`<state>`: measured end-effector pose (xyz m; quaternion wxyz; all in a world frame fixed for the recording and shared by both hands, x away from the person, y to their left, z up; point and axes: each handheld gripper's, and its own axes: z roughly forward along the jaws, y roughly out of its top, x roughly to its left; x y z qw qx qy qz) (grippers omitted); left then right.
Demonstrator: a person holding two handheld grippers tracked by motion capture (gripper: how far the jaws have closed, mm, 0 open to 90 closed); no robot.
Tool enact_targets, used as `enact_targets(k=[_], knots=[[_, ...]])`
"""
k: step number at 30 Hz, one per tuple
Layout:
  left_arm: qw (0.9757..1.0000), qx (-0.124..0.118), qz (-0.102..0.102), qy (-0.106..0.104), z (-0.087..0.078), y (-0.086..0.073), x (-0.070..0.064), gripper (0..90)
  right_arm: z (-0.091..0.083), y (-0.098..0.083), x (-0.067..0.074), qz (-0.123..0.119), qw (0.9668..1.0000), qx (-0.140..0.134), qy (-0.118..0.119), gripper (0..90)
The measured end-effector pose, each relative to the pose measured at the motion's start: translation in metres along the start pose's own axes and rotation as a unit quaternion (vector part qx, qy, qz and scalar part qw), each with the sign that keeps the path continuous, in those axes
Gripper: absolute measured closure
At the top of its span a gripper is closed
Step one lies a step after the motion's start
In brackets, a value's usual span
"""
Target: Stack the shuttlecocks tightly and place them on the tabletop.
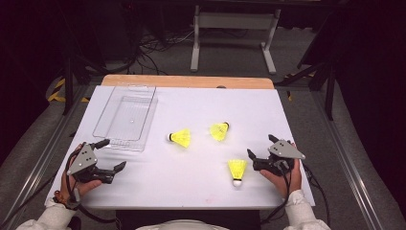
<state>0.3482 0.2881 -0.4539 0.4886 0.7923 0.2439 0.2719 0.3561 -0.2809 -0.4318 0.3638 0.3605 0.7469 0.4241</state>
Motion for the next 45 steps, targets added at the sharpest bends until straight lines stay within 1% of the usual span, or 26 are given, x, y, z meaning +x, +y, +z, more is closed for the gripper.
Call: enact_targets(k=[4, 6, 9, 10, 12, 16, 18, 19, 20, 21, 23, 24, 25, 27, 28, 29, 30, 31, 33, 34, 35, 36, 39, 41, 43, 45], knots=[[1.0000, 0.005, -0.001, -0.003, 0.002, -0.003, 0.001, 6.1, 0.000, 0.003, 0.002, -0.007, 1.0000, 0.000, -0.003, 9.9], [1.0000, 0.005, -0.002, -0.003, 0.002, -0.003, 0.001, 5.6, -0.002, 0.010, 0.004, -0.015, 0.9999, -0.006, -0.004, 9.7], [1.0000, 0.001, -0.003, -0.002, 0.001, -0.003, 0.002, 5.7, -0.002, 0.015, 0.006, -0.016, 0.9998, -0.010, -0.003, 9.5], [1.0000, -0.002, -0.006, -0.004, 0.000, -0.004, 0.003, 5.6, -0.002, 0.022, 0.007, -0.020, 0.9997, -0.012, -0.006, 9.3], [1.0000, -0.003, -0.005, -0.005, -0.001, -0.004, 0.003, 5.6, -0.001, 0.025, 0.008, -0.022, 0.9997, -0.012, -0.005, 9.3], [1.0000, -0.006, -0.005, -0.005, -0.002, -0.003, 0.002, 5.3, 0.001, 0.044, 0.012, -0.034, 0.9993, -0.016, -0.001, 9.1], [1.0000, -0.007, -0.005, -0.005, -0.002, -0.003, 0.002, 5.4, 0.003, 0.048, 0.012, -0.033, 0.9994, -0.014, 0.000, 9.1], [1.0000, -0.007, -0.004, -0.005, -0.002, -0.003, 0.002, 5.3, 0.007, 0.056, 0.012, -0.032, 0.9994, -0.010, 0.009, 9.1], [1.0000, -0.007, -0.002, -0.004, -0.002, -0.003, 0.002, 5.3, 0.007, 0.056, 0.012, -0.032, 0.9994, -0.010, 0.009, 9.1], [0.9999, -0.008, -0.004, -0.005, -0.002, -0.002, 0.001, 5.3, 0.010, 0.060, 0.012, -0.032, 0.9994, -0.005, 0.010, 9.1], [0.9999, -0.008, -0.004, -0.005, -0.002, -0.002, 0.001, 5.3, 0.016, 0.070, 0.013, -0.034, 0.9992, 0.003, 0.022, 10.4], [1.0000, -0.008, -0.003, -0.004, -0.002, -0.002, 0.002, 5.3, 0.019, 0.074, 0.014, -0.039, 0.9989, 0.008, 0.026, 11.0], [0.9999, -0.009, -0.004, -0.004, -0.001, -0.003, 0.003, 5.3, 0.025, 0.081, 0.015, -0.046, 0.9979, 0.021, 0.041, 11.9], [0.9999, -0.009, -0.007, -0.005, -0.001, -0.003, 0.002, 5.3, 0.033, 0.088, 0.016, -0.050, 0.9969, 0.039, 0.047, 13.7], [0.9999, -0.009, -0.007, -0.005, -0.001, -0.003, 0.002, 5.3, 0.033, 0.088, 0.016, -0.050, 0.9969, 0.039, 0.047, 13.7], [0.9999, -0.009, -0.007, -0.005, -0.001, -0.003, 0.002, 5.3, 0.038, 0.091, 0.016, -0.055, 0.9955, 0.049, 0.060, 13.8], [0.9999, -0.010, -0.006, -0.005, -0.001, -0.003, 0.002, 5.3, 0.044, 0.096, 0.016, -0.063, 0.9936, 0.060, 0.072, 16.8], [0.9999, -0.010, -0.007, -0.006, -0.001, -0.003, 0.002, 5.3, 0.049, 0.098, 0.016, -0.067, 0.9925, 0.071, 0.074, 17.2], [0.9999, -0.010, -0.007, -0.005, -0.001, -0.003, 0.002, 5.3, 0.058, 0.102, 0.017, -0.076, 0.9896, 0.087, 0.086, 18.4], [0.9999, -0.009, -0.008, -0.006, -0.001, -0.003, 0.003, 5.3, 0.063, 0.104, 0.018, -0.081, 0.9879, 0.099, 0.088, 19.9], [0.9999, -0.009, -0.008, -0.006, -0.001, -0.003, 0.003, 5.2, 0.070, 0.105, 0.021, -0.088, 0.9851, 0.115, 0.092, 20.7], [0.9999, -0.009, -0.008, -0.006, -0.001, -0.003, 0.003, 5.2, 0.075, 0.106, 0.023, -0.092, 0.9830, 0.125, 0.097, 21.5], [0.9999, -0.010, -0.008, -0.006, -0.001, -0.003, 0.002, 5.2, 0.090, 0.107, 0.030, -0.112, 0.9766, 0.151, 0.104, 22.8], [0.9999, -0.010, -0.008, -0.006, -0.001, -0.003, 0.003, 5.2, 0.098, 0.108, 0.034, -0.117, 0.9737, 0.163, 0.108, 23.3], [0.9999, -0.010, -0.011, -0.007, -0.001, -0.003, 0.003, 5.2, 0.106, 0.110, 0.038, -0.123, 0.9713, 0.174, 0.106, 24.4], [0.9999, -0.009, -0.010, -0.007, -0.001, -0.003, 0.003, 5.2, 0.113, 0.110, 0.041, -0.133, 0.9676, 0.185, 0.108, 26.0]])
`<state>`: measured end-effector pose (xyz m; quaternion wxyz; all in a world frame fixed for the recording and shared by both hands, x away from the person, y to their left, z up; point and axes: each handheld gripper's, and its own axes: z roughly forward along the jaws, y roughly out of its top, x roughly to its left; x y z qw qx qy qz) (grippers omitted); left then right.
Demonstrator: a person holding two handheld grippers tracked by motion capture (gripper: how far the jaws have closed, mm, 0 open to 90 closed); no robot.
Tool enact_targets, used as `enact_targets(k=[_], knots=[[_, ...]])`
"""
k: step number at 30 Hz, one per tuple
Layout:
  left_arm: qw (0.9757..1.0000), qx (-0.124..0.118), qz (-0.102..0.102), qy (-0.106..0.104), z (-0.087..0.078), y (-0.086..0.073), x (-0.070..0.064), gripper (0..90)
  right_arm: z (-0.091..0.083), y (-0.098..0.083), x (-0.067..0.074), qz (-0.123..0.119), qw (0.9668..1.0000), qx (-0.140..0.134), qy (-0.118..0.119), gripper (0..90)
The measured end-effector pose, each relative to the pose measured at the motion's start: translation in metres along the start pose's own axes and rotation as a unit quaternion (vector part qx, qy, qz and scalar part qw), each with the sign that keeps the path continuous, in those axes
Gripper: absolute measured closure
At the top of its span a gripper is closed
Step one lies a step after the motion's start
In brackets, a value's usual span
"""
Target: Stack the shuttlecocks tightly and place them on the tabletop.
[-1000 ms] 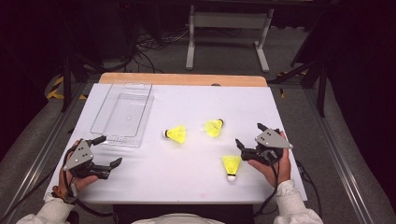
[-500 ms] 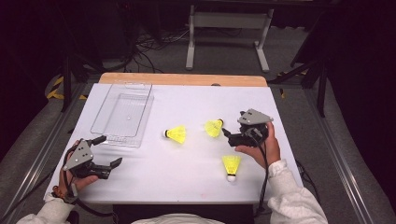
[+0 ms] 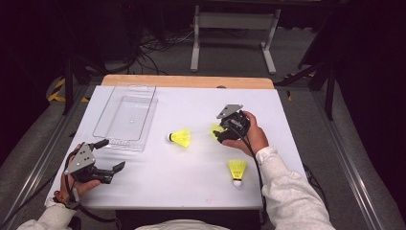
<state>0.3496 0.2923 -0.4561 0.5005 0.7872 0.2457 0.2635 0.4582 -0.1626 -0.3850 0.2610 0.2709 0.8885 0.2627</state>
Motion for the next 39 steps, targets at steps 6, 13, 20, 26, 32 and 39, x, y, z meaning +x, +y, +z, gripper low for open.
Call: enact_targets(k=[6, 13, 20, 26, 32, 39], knots=[[1.0000, -0.002, -0.002, -0.002, 0.000, 0.000, 0.000, 5.2, 0.014, 0.006, 0.001, -0.012, 0.9996, 0.024, -0.009, 37.1], [1.0000, 0.002, 0.000, -0.004, 0.001, 0.000, 0.000, 5.2, 0.029, 0.003, -0.003, -0.008, 0.9982, 0.056, -0.019, 53.5], [1.0000, 0.003, -0.001, -0.004, 0.000, 0.000, 0.000, 5.2, 0.032, 0.001, -0.006, -0.006, 0.9975, 0.065, -0.029, 68.5], [1.0000, 0.002, -0.003, -0.005, 0.001, 0.000, 0.000, 5.2, 0.028, 0.001, -0.009, -0.010, 0.9967, 0.062, -0.051, 83.8], [1.0000, 0.004, -0.004, -0.007, 0.001, 0.000, 0.000, 5.2, 0.018, -0.004, -0.020, -0.007, 0.9958, 0.056, -0.071, 89.1], [0.9999, 0.003, -0.006, -0.008, 0.001, 0.000, 0.001, 5.2, 0.011, -0.007, -0.026, 0.007, 0.9966, 0.036, -0.074, 89.5]])
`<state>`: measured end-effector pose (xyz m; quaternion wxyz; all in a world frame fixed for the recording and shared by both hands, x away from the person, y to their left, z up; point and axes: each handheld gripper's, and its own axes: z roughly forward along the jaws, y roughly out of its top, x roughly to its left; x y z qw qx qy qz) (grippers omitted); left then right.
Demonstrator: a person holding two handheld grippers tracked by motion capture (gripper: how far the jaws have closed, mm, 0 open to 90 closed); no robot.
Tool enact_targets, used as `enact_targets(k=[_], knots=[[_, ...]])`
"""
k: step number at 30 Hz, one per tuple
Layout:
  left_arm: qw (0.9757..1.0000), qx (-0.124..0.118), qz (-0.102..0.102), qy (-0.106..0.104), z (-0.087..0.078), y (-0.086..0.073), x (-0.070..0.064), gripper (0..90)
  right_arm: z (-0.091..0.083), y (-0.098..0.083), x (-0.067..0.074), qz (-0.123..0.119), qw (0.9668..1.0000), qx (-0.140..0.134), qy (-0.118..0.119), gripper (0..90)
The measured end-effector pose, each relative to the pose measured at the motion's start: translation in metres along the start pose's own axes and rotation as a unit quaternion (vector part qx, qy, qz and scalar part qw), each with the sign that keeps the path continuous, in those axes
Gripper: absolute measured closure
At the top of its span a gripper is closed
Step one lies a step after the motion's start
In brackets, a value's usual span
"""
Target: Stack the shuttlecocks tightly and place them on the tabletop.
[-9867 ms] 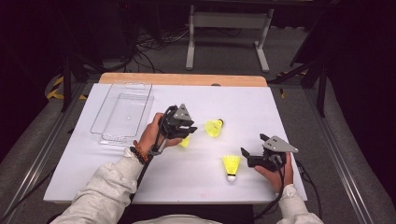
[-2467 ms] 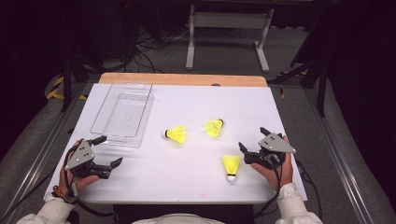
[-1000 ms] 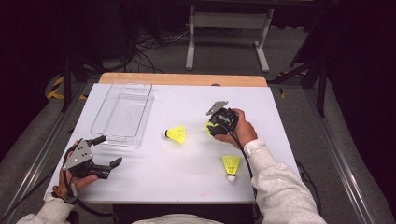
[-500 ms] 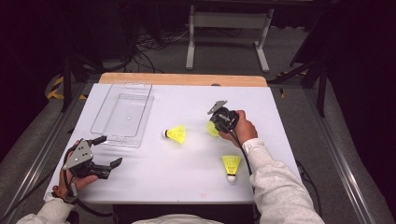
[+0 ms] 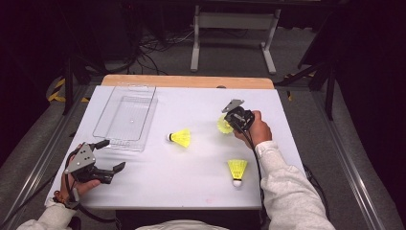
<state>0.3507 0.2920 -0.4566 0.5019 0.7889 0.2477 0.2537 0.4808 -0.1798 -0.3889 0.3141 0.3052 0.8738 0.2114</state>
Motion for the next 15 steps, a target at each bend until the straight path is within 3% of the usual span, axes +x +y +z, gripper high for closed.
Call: enact_targets(k=[8, 15], knots=[[1.0000, 0.001, 0.001, 0.000, 0.000, 0.000, 0.000, 5.2, -0.006, 0.001, 0.001, 0.006, 0.9996, -0.026, 0.013, 89.4], [1.0000, 0.000, 0.000, 0.000, 0.000, 0.000, 0.000, 5.3, -0.011, 0.003, 0.003, 0.014, 0.9979, -0.048, 0.041, 89.4]])
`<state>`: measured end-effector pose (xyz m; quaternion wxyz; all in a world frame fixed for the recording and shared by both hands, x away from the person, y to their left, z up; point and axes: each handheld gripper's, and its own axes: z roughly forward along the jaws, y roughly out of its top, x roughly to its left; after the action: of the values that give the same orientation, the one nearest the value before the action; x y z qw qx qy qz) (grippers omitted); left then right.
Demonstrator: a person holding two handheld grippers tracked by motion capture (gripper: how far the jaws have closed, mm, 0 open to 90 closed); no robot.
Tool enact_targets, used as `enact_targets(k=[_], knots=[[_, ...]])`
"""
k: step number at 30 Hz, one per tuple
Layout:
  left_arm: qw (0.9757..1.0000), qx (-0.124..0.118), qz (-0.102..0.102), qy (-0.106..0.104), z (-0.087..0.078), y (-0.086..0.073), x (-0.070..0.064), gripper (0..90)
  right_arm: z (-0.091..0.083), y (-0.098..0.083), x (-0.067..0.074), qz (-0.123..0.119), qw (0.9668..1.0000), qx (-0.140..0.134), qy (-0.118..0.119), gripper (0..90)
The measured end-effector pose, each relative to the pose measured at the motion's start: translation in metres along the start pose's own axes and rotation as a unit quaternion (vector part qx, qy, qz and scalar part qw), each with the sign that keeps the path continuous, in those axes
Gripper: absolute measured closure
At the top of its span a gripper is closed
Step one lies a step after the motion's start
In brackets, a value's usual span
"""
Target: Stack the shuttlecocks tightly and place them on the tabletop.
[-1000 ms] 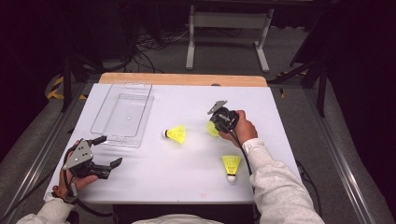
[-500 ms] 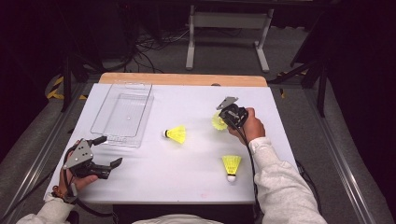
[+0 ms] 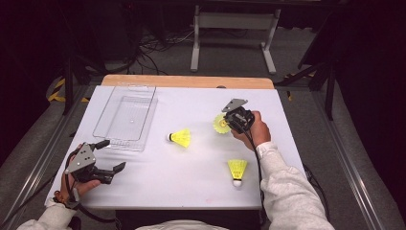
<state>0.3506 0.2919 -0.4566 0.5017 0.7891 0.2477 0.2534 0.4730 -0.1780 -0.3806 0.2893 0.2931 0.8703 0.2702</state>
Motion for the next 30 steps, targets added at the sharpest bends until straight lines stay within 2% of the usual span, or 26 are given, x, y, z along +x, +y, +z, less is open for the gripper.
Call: enact_targets(k=[3, 5, 10, 16, 30], knots=[[1.0000, 0.000, 0.000, 0.000, 0.000, 0.000, 0.000, 5.2, -0.003, 0.002, 0.002, 0.000, 0.9999, -0.012, 0.012, 89.4], [1.0000, 0.000, 0.002, 0.000, 0.000, 0.000, 0.000, 5.3, -0.006, 0.004, 0.005, 0.006, 0.9993, -0.024, 0.029, 89.4], [1.0000, 0.002, 0.001, -0.001, 0.001, 0.000, 0.000, 5.3, -0.010, 0.010, 0.014, -0.005, 0.9980, -0.037, 0.050, 89.5], [1.0000, 0.002, 0.001, -0.002, 0.001, 0.000, 0.000, 5.3, -0.012, 0.016, 0.023, -0.021, 0.9969, -0.044, 0.062, 89.5], [1.0000, 0.003, 0.001, -0.005, 0.002, 0.000, -0.001, 5.3, -0.012, 0.022, 0.035, -0.030, 0.9938, -0.051, 0.094, 89.4]])
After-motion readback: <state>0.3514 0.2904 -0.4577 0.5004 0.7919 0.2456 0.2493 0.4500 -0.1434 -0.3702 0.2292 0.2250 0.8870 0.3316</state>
